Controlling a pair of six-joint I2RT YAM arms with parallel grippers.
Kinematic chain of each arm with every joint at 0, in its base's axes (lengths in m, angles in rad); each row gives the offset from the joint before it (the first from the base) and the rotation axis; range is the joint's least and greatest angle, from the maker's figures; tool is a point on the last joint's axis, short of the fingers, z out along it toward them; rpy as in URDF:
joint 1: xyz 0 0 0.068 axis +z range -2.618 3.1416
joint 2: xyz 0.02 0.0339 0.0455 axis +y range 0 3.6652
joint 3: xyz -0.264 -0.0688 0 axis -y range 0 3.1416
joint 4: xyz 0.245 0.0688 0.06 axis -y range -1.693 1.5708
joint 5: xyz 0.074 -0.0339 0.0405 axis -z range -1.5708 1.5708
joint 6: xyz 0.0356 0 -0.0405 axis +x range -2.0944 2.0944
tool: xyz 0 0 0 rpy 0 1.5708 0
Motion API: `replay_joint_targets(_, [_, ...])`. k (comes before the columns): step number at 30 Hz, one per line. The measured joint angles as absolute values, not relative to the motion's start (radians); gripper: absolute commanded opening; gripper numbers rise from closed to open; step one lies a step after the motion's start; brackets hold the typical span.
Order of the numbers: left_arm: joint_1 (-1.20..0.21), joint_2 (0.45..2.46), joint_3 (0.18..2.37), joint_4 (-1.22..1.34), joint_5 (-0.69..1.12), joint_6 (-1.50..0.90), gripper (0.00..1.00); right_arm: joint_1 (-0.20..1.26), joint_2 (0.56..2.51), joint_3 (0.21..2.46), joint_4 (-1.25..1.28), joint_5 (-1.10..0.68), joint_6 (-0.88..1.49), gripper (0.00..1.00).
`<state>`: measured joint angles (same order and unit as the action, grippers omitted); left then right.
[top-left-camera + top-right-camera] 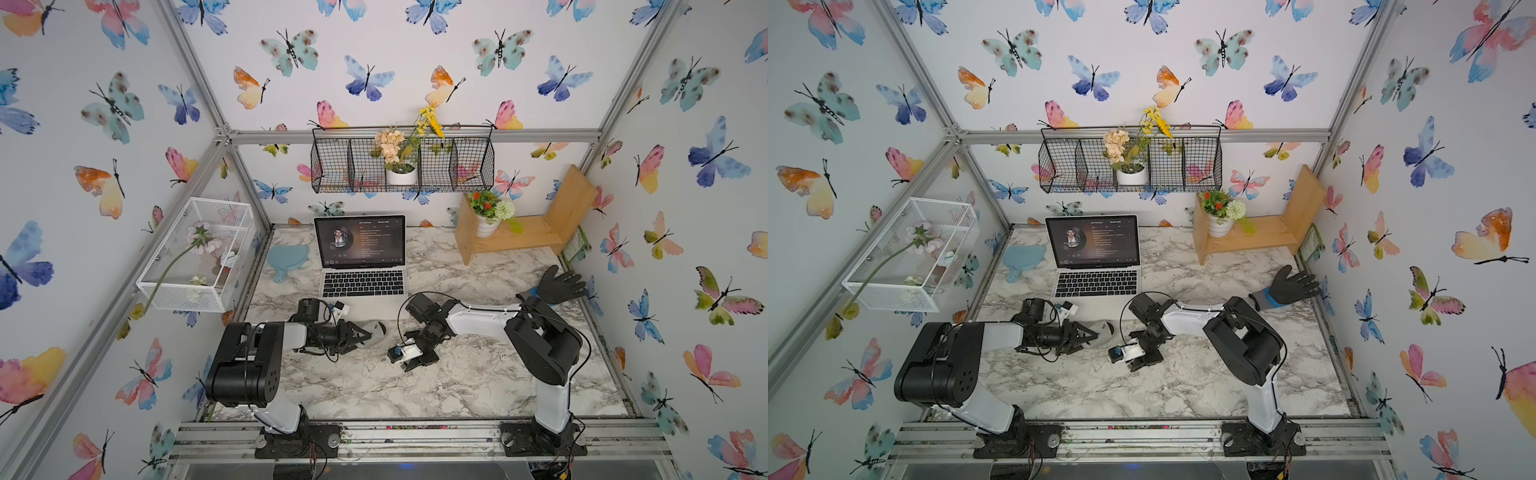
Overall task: Remove the wireless mouse receiver from the laptop
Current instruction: Place the mouse at the center of the board.
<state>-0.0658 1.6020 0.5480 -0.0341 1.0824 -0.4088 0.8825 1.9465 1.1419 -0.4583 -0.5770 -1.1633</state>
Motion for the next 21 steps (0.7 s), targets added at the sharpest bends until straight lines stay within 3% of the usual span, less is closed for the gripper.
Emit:
replay_joint_targets(14, [-0.066,1.606,0.548,-0.034,1.082,-0.409,0.02,0.884,1.947,1.144,-0.464,-0.577,-1.161,0.20])
replay_joint_targets(18, [-0.066,1.606,0.548,-0.033,1.082,-0.409,0.03,0.884,1.947,1.147,-0.469,-0.577,-1.156,0.31])
replay_joint_targets(21, [-0.069,1.608,0.548,-0.033,1.082,-0.409,0.03,0.885,1.950,1.155,-0.477,-0.577,-1.143,0.33])
